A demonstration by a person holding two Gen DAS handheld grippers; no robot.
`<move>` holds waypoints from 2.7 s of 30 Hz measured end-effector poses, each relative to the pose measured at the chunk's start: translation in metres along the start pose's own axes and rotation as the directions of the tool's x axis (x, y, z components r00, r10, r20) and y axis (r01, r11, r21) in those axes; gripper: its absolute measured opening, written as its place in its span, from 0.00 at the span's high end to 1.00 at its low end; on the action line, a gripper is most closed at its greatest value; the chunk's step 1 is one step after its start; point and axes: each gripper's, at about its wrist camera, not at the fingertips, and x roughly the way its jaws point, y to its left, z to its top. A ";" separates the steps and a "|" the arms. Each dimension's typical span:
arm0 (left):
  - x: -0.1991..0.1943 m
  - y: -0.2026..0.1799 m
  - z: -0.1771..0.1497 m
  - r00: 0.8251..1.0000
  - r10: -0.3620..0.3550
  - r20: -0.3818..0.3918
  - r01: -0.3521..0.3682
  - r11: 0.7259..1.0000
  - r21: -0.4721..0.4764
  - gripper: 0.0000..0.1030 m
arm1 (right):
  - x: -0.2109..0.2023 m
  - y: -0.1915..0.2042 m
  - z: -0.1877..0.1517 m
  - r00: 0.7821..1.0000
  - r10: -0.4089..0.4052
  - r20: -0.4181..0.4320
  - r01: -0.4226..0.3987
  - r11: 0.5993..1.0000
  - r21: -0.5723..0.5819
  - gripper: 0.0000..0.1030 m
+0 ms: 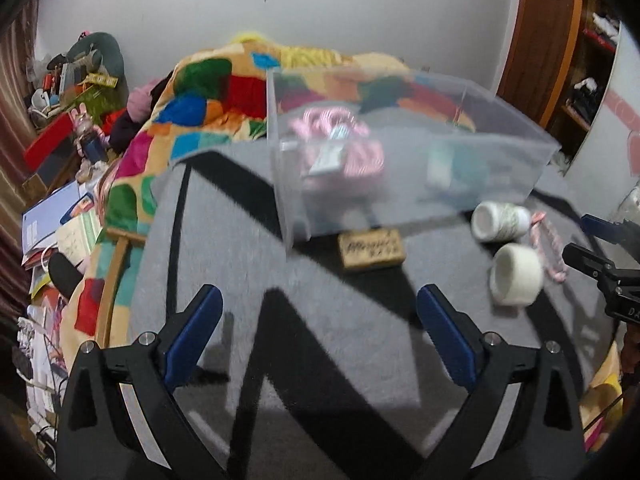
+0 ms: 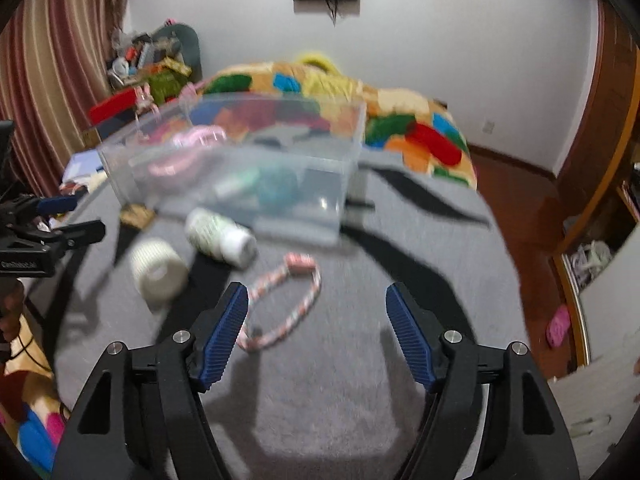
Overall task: Organize objects
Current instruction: 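Grasp the tan eraser with the left tool while the right tool grasps the braided rope loop, then carry the eraser and braided rope over the clear box and release both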
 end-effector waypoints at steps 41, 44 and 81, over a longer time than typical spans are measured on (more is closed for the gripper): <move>-0.053 -0.010 0.024 0.977 -0.100 0.188 0.104 0.995 -0.012 0.62 | -0.042 0.023 0.034 0.978 0.108 0.179 -0.110 0.994 0.001 0.91; -0.062 -0.011 0.033 0.968 -0.104 0.227 0.111 0.994 -0.018 0.62 | -0.047 0.026 0.046 0.969 0.125 0.215 -0.130 0.991 0.011 0.91; 0.008 -0.039 0.088 0.985 -0.124 0.118 0.124 0.992 0.001 0.41 | 0.053 0.023 0.111 0.994 0.094 0.047 -0.096 0.994 0.044 0.78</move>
